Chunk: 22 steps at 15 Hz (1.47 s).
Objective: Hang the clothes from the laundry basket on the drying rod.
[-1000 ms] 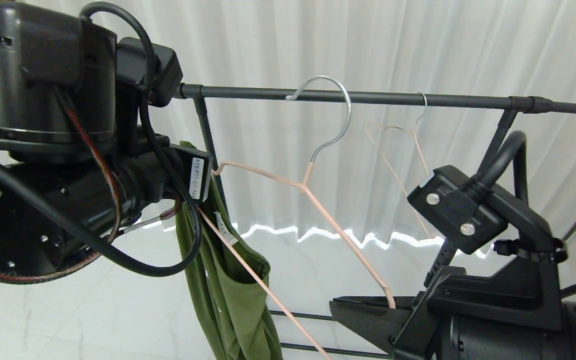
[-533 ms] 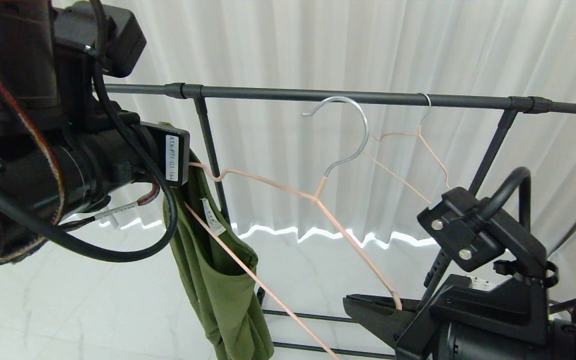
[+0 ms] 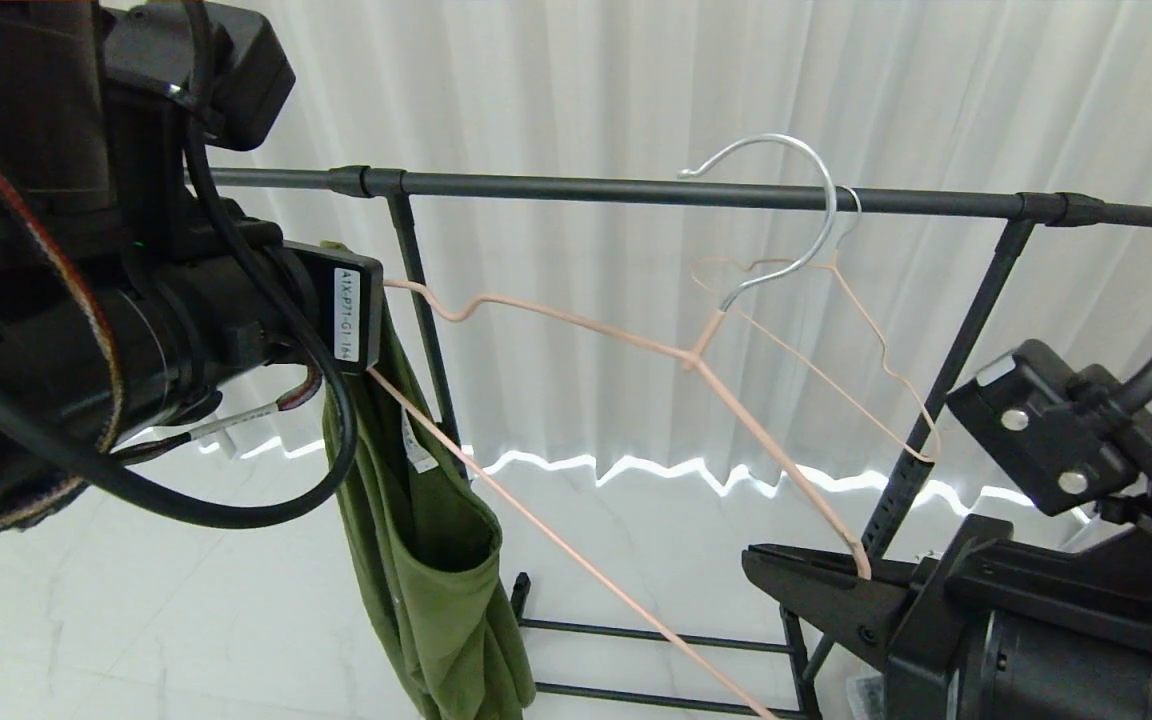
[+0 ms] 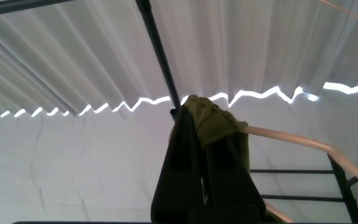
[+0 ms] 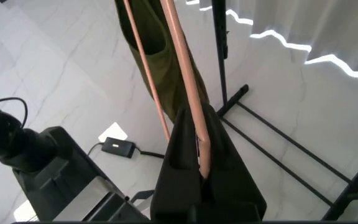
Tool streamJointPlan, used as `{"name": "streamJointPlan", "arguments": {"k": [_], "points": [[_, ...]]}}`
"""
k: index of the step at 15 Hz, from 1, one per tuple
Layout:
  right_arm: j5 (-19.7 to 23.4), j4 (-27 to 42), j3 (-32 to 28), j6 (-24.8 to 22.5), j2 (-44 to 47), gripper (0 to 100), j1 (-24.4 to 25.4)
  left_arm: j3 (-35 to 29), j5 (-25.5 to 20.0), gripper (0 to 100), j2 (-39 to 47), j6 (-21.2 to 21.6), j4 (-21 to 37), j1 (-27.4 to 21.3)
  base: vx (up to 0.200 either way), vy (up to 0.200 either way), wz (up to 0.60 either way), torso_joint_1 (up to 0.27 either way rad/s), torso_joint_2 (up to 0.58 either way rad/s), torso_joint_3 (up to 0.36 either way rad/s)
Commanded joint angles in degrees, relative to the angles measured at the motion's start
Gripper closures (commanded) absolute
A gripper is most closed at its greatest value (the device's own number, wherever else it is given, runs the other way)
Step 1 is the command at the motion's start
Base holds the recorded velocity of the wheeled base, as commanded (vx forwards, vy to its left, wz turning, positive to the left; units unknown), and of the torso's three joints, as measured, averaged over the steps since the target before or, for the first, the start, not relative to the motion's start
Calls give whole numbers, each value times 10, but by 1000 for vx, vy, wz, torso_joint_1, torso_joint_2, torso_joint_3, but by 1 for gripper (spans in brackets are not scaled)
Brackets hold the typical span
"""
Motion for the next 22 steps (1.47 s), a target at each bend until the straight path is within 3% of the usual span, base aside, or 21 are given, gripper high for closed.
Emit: {"name": "streamJointPlan", "arguments": {"k": [1,7,14,22], "points": [[0,-16,-1,0,23,100,-12,0,0,100,0,0,0,-3,0,0,0,0,0,0],[4,-54,-28,2,95,100,-31,1,0,100,-7,-1,0,-4,0,0,0,0,0,0],[5,-50,-123,5,193,100,-27,0,0,100,-8,-2,0,-26,0,0,0,0,0,0],[3,-15,-126,19,192,100,-24,-3,-1,100,-13,-11,-1,-37,0,0,0,0,0,0]]}}
